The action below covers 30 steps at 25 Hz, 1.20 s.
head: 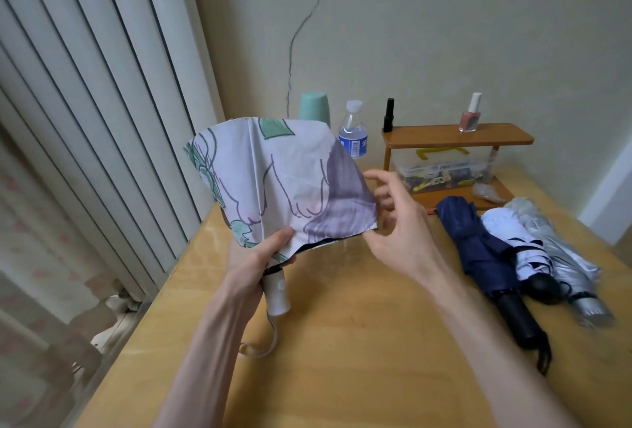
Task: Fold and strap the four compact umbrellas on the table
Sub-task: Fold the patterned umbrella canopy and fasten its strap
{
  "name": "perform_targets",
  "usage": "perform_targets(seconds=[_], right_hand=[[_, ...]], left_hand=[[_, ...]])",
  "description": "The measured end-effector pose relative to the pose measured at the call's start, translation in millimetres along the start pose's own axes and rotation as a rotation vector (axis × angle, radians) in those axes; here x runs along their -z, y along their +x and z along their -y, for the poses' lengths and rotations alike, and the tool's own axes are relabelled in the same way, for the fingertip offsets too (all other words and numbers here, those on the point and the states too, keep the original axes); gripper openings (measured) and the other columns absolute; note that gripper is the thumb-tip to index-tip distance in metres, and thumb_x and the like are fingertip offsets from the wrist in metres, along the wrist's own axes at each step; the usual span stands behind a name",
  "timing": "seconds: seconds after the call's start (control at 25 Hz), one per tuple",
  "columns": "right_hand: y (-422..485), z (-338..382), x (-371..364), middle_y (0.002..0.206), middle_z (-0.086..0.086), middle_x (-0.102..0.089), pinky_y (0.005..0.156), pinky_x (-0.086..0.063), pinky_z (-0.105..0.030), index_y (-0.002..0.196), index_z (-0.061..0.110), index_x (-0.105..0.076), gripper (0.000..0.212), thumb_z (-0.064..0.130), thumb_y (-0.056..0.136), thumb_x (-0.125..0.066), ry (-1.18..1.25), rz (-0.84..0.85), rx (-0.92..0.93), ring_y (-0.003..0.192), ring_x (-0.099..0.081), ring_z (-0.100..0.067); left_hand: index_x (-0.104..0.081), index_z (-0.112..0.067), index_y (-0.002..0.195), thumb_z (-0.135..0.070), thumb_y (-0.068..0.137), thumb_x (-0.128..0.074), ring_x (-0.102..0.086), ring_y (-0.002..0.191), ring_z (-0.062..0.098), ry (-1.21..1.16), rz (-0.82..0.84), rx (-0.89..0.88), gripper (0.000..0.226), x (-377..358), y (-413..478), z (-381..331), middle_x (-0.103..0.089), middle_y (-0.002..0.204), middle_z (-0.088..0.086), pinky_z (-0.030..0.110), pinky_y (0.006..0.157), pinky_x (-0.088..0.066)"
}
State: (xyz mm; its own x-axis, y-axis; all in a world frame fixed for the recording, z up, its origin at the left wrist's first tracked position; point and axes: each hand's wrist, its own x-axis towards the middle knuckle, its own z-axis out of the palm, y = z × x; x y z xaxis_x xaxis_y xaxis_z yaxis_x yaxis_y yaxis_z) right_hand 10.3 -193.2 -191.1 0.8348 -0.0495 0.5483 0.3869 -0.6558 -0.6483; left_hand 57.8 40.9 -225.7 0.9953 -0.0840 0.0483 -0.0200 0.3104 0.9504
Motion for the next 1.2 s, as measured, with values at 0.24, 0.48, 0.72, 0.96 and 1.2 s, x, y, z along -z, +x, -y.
perform_targets(seconds=[0.24, 0.48, 0.72, 0.96, 1.2], right_hand=[[2, 11, 38, 0.15, 0.012, -0.053, 0.106, -0.05, -0.022, 0.154, 0.041, -0.04, 0.072, 0.025, 0.09, -0.069, 0.548, 0.237, -0.097, 0.137, -0.054, -0.003], [7, 8, 47, 0.115, -0.02, -0.067, 0.09, -0.056, -0.055, 0.114, 0.013, -0.076, 0.038, 0.041, 0.089, -0.078, 0.367, 0.224, -0.098, 0.107, -0.068, -0.036], [4, 4, 79, 0.086, -0.001, -0.079, 0.073, -0.057, -0.032, 0.087, 0.009, -0.079, 0.024, 0.031, 0.08, -0.089, 0.23, 0.344, -0.128, 0.081, -0.074, -0.015], [3, -4, 81, 0.07, -0.002, -0.058, 0.068, -0.046, -0.026, 0.072, 0.005, -0.057, 0.041, 0.028, 0.078, -0.09, 0.265, 0.317, -0.119, 0.07, -0.055, -0.011], [-3, 0, 94, 0.093, -0.008, -0.075, 0.075, -0.056, -0.027, 0.097, 0.005, -0.079, 0.017, 0.019, 0.091, -0.07, 0.451, 0.328, -0.153, 0.081, -0.068, -0.011]], left_hand=[[-0.07, -0.01, 0.118, -0.011, 0.068, -0.091, -0.077, 0.085, 0.018, 0.252, 0.242, 0.001, 0.054, 13, -5, -4, -0.081, 0.097, 0.003, 0.026, 0.068, -0.059], [-0.068, -0.013, 0.12, 0.005, 0.078, -0.086, -0.079, 0.094, 0.022, 0.397, 0.375, 0.009, 0.048, 8, -10, -7, -0.082, 0.106, 0.004, 0.026, 0.072, -0.06], [-0.067, -0.013, 0.125, -0.014, 0.068, -0.089, -0.077, 0.103, 0.03, 0.38, 0.351, -0.008, 0.061, 18, -6, -8, -0.08, 0.114, 0.007, 0.046, 0.085, -0.062], [-0.066, -0.013, 0.126, -0.008, 0.069, -0.091, -0.077, 0.105, 0.026, 0.35, 0.386, 0.002, 0.063, 16, -6, -7, -0.079, 0.117, 0.006, 0.034, 0.081, -0.064], [-0.061, -0.009, 0.134, -0.012, 0.07, -0.088, -0.076, 0.107, 0.031, 0.285, 0.394, 0.038, 0.069, 28, -3, -4, -0.078, 0.119, 0.01, 0.03, 0.081, -0.061]])
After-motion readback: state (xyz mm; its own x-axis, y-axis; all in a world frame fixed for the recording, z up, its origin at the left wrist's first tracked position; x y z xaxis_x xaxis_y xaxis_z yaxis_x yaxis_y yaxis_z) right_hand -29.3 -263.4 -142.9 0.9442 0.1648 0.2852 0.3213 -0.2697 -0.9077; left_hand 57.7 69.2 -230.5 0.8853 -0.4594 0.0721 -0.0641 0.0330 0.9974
